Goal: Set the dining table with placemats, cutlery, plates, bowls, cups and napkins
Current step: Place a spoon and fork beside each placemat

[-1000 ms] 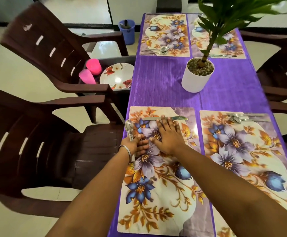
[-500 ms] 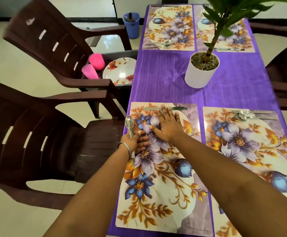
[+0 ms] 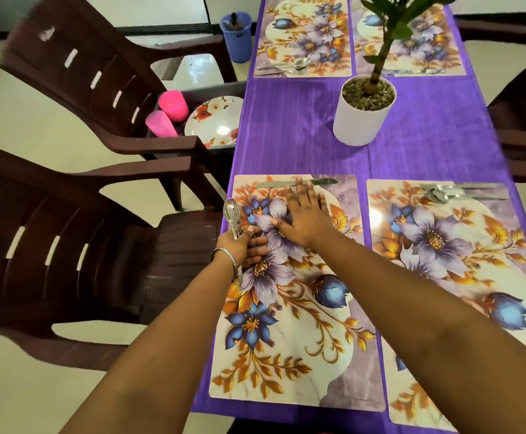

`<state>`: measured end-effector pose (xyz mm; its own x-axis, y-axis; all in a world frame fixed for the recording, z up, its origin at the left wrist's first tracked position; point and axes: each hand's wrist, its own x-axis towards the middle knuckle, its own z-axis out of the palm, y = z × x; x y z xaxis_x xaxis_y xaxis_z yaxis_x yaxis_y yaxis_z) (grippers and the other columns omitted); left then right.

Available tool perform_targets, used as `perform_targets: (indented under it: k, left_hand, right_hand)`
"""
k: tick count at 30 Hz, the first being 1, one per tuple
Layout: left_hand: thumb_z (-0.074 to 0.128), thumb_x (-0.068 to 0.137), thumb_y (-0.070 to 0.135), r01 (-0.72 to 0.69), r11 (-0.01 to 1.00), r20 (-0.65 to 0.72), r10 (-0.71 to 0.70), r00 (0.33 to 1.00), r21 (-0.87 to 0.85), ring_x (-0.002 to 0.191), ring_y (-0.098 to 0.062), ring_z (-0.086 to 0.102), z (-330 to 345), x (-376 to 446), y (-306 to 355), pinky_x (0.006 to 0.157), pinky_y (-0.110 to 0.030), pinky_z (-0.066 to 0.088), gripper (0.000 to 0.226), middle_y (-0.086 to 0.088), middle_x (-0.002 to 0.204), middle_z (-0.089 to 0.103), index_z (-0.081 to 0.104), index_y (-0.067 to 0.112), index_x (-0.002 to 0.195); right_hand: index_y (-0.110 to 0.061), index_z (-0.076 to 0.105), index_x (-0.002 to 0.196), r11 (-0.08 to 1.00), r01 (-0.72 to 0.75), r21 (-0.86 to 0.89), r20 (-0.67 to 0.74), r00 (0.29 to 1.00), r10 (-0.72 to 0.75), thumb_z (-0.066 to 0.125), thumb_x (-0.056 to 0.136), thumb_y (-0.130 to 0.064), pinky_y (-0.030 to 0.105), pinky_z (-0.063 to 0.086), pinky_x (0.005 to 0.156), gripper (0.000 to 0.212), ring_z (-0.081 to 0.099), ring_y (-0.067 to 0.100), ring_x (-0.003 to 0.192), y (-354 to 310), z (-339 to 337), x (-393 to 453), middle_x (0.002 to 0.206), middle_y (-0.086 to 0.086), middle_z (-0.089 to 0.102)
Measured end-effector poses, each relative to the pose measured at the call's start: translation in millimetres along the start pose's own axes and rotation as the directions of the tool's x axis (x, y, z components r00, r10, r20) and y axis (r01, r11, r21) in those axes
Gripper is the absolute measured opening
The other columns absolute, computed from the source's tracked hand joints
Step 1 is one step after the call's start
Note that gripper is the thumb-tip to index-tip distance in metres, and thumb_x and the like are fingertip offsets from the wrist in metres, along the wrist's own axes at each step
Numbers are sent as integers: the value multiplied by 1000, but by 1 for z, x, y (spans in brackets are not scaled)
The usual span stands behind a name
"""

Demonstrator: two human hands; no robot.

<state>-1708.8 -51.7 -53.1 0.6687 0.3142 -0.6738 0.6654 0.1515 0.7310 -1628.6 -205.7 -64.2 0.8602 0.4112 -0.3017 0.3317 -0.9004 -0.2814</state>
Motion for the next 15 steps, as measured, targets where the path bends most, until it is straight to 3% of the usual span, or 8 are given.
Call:
perform_targets:
  k: [2, 3, 5, 6, 10, 12, 15]
  left_hand:
    - [48, 99, 10, -114, 987, -46, 120, 992, 109, 41, -2, 58, 0, -7, 1, 40, -16, 45, 20, 2, 64, 69, 58, 1, 114]
    - [54, 95, 7, -174, 967, -65, 189, 980, 188, 53, -3, 61, -1, -10, 1, 52, -16, 48, 21, 0, 71, 71, 59, 1, 114]
    - [64, 87, 9, -221, 920, -67, 255, 965, 324, 79, -18, 62, -6, -17, -4, 74, -26, 49, 24, -10, 88, 71, 66, 2, 110]
    - [67, 83, 11, -222, 897, -68, 267, 961, 382, 84, -24, 61, -9, -23, -7, 78, -31, 49, 20, -13, 91, 70, 69, 5, 102]
    - [67, 81, 23, -294, 721, -28, 398, 917, 628, 84, -31, 65, -25, -51, -21, 73, -33, 51, 14, -14, 84, 71, 71, 10, 85]
    - [66, 78, 23, -355, 659, 58, 428, 902, 664, 87, -30, 65, -35, -69, -27, 75, -31, 50, 17, -12, 89, 71, 71, 14, 92]
    - [70, 71, 25, -353, 541, 185, 341, 922, 763, 96, -31, 66, -47, -87, -38, 82, -35, 53, 37, -12, 102, 71, 68, 15, 106]
  right_hand:
    - [-17, -6, 153, 998, -42, 51, -57, 997, 45, 38, 93, -60, 47, -8, 117, 86, -18, 31, 146, -3, -4, -28, 158, 12, -21]
    - [-16, -8, 153, 996, -53, 66, -72, 996, 57, 42, 91, -60, 48, -7, 117, 91, -18, 32, 146, -5, -5, -46, 158, 13, -21]
    - [-16, -12, 152, 996, -68, 66, -56, 996, 72, 48, 86, -65, 51, -6, 118, 102, -21, 34, 145, -9, -2, -89, 156, 14, -26]
    - [-17, -13, 152, 994, -87, 68, -21, 996, 88, 50, 82, -69, 51, -7, 117, 107, -23, 35, 144, -10, 0, -110, 155, 14, -28]
    - [-23, -16, 151, 977, -201, 72, 200, 963, 183, 57, 61, -84, 54, -11, 114, 131, -25, 37, 142, -19, 17, -166, 154, 14, -30]
    - [-23, -19, 150, 974, -225, 27, 280, 937, 209, 62, 59, -82, 56, -11, 113, 135, -29, 39, 140, -26, 32, -179, 152, 15, -34]
    - [-25, -26, 147, 965, -264, 2, 296, 921, 252, 65, 63, -77, 58, -13, 112, 135, -33, 39, 138, -31, 46, -189, 150, 15, -37]
